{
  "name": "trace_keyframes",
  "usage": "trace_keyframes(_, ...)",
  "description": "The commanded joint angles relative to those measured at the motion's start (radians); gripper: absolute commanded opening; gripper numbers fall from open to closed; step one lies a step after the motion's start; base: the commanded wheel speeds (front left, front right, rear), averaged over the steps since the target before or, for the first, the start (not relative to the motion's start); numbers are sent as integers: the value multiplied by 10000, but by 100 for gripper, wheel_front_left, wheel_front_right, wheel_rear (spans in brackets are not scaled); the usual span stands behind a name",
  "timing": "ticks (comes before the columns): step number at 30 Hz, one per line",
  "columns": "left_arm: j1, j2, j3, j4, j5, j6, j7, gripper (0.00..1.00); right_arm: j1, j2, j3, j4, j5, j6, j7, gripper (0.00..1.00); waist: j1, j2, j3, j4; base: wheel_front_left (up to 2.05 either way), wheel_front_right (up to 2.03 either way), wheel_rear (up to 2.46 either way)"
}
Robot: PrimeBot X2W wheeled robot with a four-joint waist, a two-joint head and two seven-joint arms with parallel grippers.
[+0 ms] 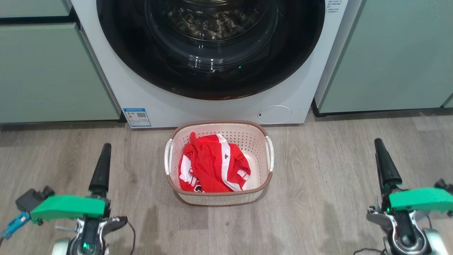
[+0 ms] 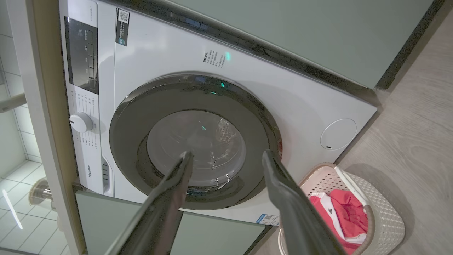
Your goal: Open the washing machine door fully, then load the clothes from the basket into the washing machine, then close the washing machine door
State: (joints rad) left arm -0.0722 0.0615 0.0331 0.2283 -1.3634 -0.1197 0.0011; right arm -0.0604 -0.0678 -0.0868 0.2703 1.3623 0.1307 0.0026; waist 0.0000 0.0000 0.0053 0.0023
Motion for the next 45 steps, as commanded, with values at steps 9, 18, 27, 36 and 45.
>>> trace_keyframes(9,-848,196,22,-814,2267,-25,-356,100,-826,-136,78,-1018,-2429,1,-151,100,0,0,-16,68,0,0,0)
trace_keyframes(18,-937,305,-287,-1010,4383,264,-649,100,-812,-5,156,-1480,-4618,1,-235,100,0,0,-15,90,0,0,0)
trace_keyframes(27,-892,468,-524,-1100,5981,545,-912,100,-730,30,293,-1529,-6390,1,-446,100,0,0,-26,16,0,0,0)
trace_keyframes(36,-868,657,-756,-1260,7311,871,-1146,100,-621,100,268,-1469,-7918,1,-709,100,0,0,61,-5,0,0,0)
trace_keyframes(45,-909,806,-1023,-1287,8525,1184,-1409,100,-660,169,289,-1256,-9422,1,-1039,100,0,0,212,-27,0,0,0)
